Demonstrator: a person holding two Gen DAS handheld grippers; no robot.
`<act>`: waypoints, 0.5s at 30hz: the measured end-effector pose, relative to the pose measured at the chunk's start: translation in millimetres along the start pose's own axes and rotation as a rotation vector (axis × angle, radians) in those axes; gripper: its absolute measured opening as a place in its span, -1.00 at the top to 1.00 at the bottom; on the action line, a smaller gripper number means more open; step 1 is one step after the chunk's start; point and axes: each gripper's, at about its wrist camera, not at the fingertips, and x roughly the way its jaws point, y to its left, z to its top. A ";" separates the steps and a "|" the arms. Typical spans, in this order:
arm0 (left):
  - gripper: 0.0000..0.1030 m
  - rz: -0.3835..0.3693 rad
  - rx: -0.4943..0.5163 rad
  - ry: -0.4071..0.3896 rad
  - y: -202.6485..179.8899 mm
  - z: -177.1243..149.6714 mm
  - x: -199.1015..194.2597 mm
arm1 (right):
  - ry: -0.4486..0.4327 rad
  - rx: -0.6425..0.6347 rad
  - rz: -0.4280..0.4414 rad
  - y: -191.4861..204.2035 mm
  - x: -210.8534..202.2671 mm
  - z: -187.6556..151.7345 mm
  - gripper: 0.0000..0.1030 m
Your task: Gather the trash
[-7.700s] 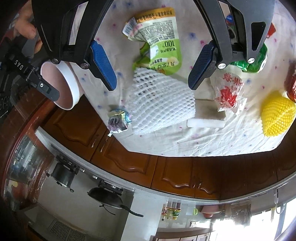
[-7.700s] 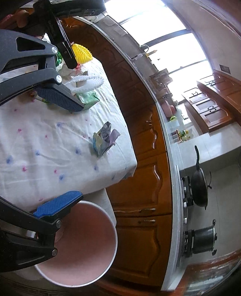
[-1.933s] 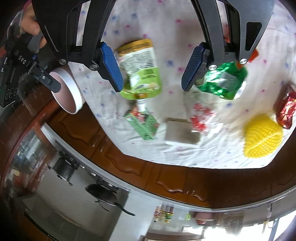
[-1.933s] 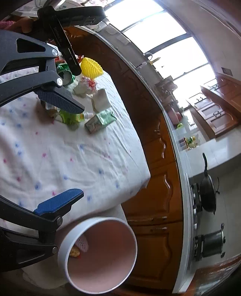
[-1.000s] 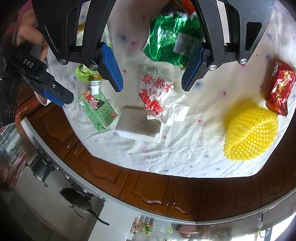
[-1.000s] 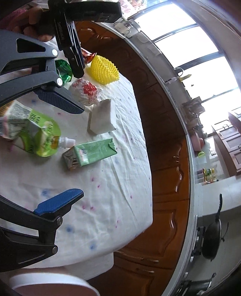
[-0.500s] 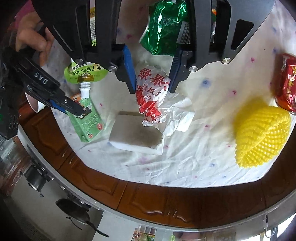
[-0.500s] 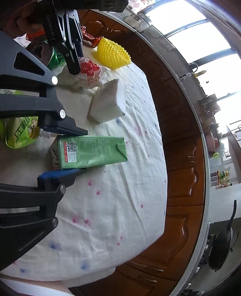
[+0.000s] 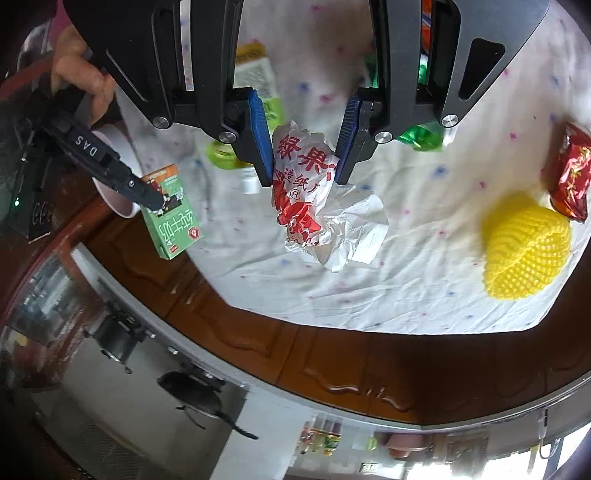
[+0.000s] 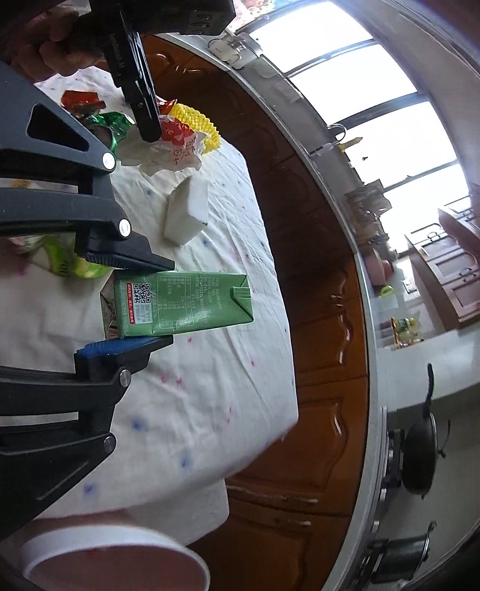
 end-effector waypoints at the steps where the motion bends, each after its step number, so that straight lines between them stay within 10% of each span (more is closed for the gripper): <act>1: 0.39 -0.006 0.003 0.000 -3.1 -0.8 -0.4 | -0.005 0.004 -0.003 -0.8 -4.4 -2.3 0.37; 15: 0.39 -0.109 0.105 0.023 -72.6 -18.7 -0.3 | -0.088 0.090 -0.059 -37.5 -80.5 -34.6 0.37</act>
